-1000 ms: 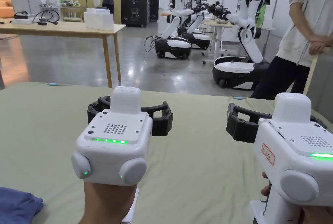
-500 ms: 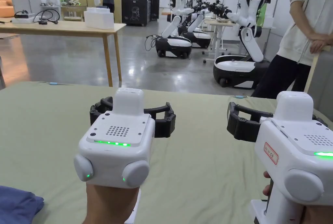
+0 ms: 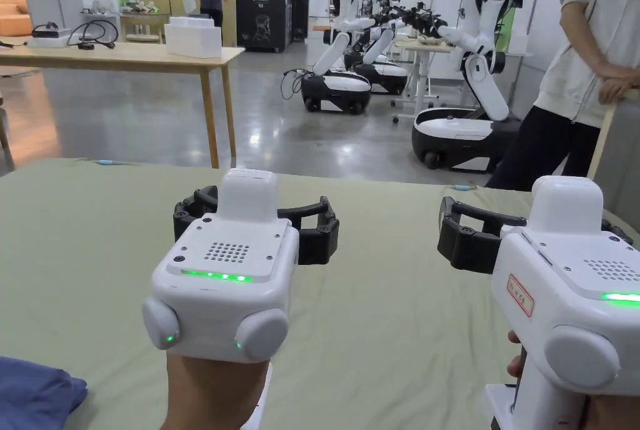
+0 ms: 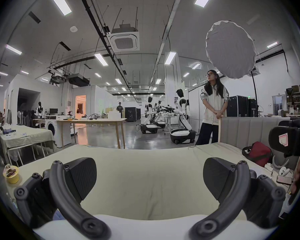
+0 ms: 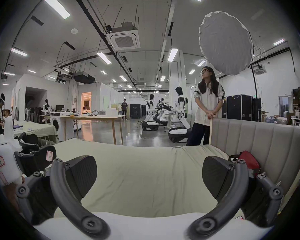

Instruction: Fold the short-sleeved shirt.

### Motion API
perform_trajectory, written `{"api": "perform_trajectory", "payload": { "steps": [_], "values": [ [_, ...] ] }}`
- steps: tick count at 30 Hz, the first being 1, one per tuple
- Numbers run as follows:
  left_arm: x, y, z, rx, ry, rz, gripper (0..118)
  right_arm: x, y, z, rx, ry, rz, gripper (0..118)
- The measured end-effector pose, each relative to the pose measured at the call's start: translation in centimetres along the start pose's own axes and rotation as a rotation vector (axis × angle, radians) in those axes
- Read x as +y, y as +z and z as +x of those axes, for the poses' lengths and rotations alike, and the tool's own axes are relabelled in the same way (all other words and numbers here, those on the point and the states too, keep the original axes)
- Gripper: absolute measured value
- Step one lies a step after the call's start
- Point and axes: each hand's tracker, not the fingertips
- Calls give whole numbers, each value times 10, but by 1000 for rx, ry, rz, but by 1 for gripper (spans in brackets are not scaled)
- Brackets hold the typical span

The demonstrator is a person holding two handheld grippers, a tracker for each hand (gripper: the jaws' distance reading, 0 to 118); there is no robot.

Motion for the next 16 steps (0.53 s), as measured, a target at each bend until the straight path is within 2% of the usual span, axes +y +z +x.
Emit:
{"api": "perform_trajectory", "payload": {
  "steps": [4,9,13,16],
  "values": [
    [-2,0,0,-1,-2,-1,118,0,1,0,29,-1,-9,118],
    [-2,0,0,3,8,-6,118,0,0,-2,6,14,-1,118],
    [-2,-1,1,2,-1,-3,118,1,2,-2,20,-15,13,118],
    [-1,-2,2,3,3,-1,118,3,0,-1,-6,-23,7,118]
  ]
}}
